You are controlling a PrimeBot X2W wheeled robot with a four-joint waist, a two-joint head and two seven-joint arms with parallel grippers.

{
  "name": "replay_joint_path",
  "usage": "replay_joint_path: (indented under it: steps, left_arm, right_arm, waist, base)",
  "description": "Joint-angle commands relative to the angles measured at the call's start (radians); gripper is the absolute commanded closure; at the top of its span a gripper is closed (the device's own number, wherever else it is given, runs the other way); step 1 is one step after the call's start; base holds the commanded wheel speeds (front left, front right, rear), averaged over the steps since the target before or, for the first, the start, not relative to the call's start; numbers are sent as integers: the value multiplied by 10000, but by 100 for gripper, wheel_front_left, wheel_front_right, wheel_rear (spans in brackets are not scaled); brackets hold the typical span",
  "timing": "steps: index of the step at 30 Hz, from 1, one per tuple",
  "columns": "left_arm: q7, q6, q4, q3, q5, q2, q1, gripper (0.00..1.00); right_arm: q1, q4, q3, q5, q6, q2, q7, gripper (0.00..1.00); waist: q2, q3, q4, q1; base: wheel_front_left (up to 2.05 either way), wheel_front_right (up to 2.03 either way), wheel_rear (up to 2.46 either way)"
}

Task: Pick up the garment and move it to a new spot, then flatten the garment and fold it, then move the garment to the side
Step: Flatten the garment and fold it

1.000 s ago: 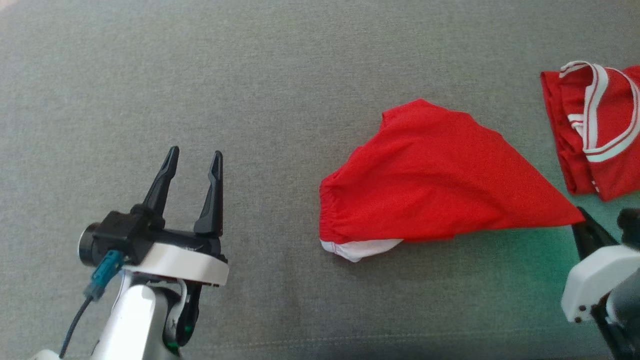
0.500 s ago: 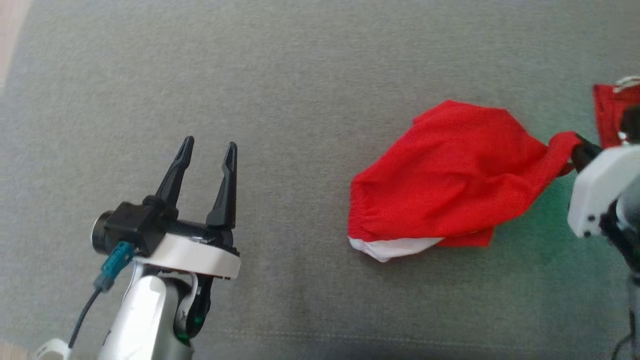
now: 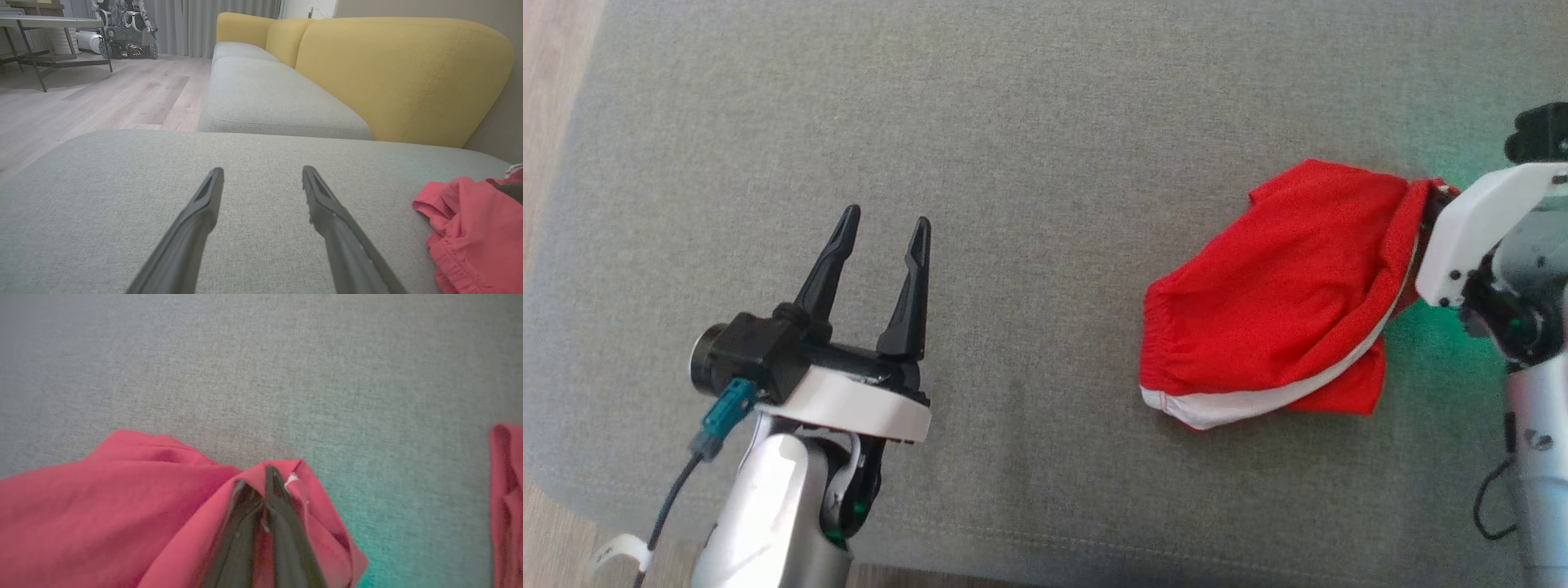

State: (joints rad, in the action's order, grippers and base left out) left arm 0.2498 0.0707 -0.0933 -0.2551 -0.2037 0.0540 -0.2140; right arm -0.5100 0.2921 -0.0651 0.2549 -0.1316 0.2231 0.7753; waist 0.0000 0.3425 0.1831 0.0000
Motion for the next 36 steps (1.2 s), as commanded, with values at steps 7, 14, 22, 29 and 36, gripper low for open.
replay_joint_path:
  steps: [7, 14, 22, 29, 36]
  left_arm:
    - [120, -32, 287, 437, 162, 8, -127, 0]
    - [120, -63, 251, 795, 288, 92, 297, 0]
    - [120, -178, 289, 1081, 458, 246, 779, 0]
    - [117, -309, 241, 1046, 618, 382, 1325, 0]
    - [-132, -477, 434, 1037, 645, 538, 1892, 0]
  right_arm:
    - [180, -447, 493, 276, 9, -102, -2649, 0]
    - [1883, -1810, 348, 304, 9, -489, -4933, 0]
    - [3504, -3669, 270, -332, 9, -1028, -6974, 0]
    - [4560, -4247, 632, -658, 9, -1278, -7718, 0]
    - [5295, -4336, 870, -823, 9, -1466, -7855, 0]
  waist:
    - [0, -217, -385, 0]
    - [0, -700, -935, 0]
    - [0, -1271, -1252, 0]
    - [0, -1845, -1379, 0]
    - [0, -2273, -1528, 0]
  base:
    - [0, 0, 0]
    - [0, 0, 0]
    - [0, 0, 0]
    - [0, 0, 0]
    - [0, 0, 0]
